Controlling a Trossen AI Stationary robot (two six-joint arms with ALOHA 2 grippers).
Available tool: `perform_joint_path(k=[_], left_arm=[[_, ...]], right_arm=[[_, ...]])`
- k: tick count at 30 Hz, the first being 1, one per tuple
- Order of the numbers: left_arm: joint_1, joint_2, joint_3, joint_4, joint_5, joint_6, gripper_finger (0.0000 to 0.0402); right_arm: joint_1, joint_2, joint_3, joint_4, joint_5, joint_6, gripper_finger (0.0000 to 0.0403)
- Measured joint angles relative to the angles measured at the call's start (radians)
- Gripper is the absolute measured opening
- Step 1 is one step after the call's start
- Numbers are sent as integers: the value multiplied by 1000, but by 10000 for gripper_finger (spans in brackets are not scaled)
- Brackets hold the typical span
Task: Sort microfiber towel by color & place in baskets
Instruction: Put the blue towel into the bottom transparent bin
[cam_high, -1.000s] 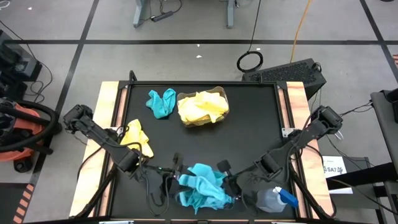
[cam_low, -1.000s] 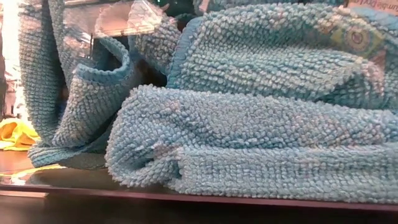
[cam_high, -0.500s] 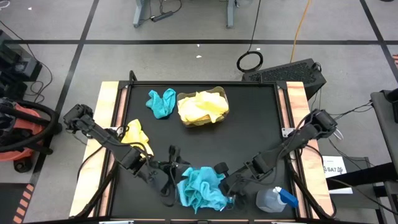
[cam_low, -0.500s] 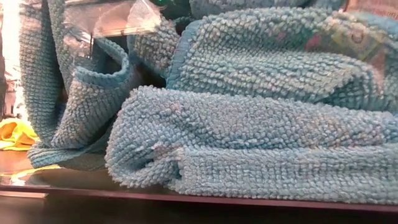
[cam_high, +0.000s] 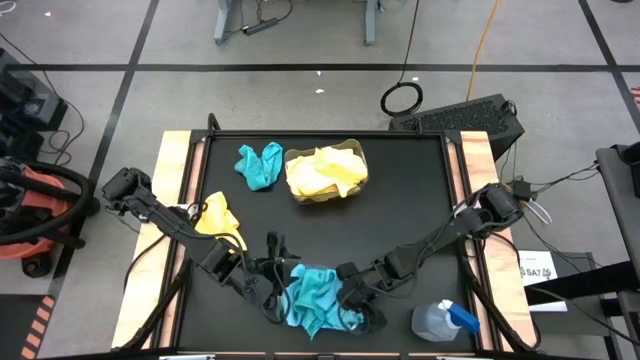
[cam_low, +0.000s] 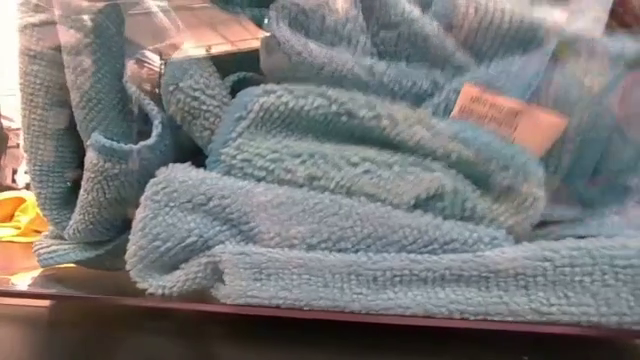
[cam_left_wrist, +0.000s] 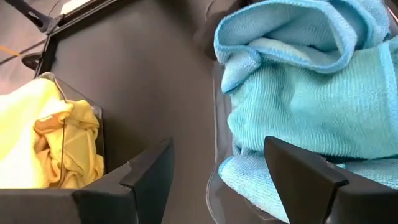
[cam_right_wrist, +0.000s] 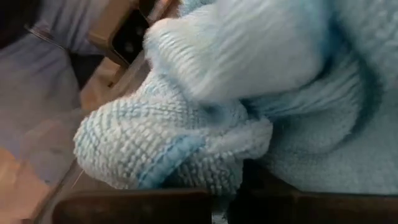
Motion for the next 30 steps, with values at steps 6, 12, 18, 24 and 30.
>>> perform_joint_path(k=[6,12,18,24,30], left_arm=[[0,0,0,7,0,-3,254],[0,0,0,7,0,1,254],[0,0,0,6,0,27,254],[6,0,0,7,0,53,254],[30,0,0,7,0,64,254]], right_arm=[[-7,0,0,-16,-3,9,17],[-7,-44,-5,-76,5,26,83],[-2,-132,-7,-152,16,54,171],[14,-237,-7,-187,21,94,238],[47,-327,-7,-238,87,115,260]])
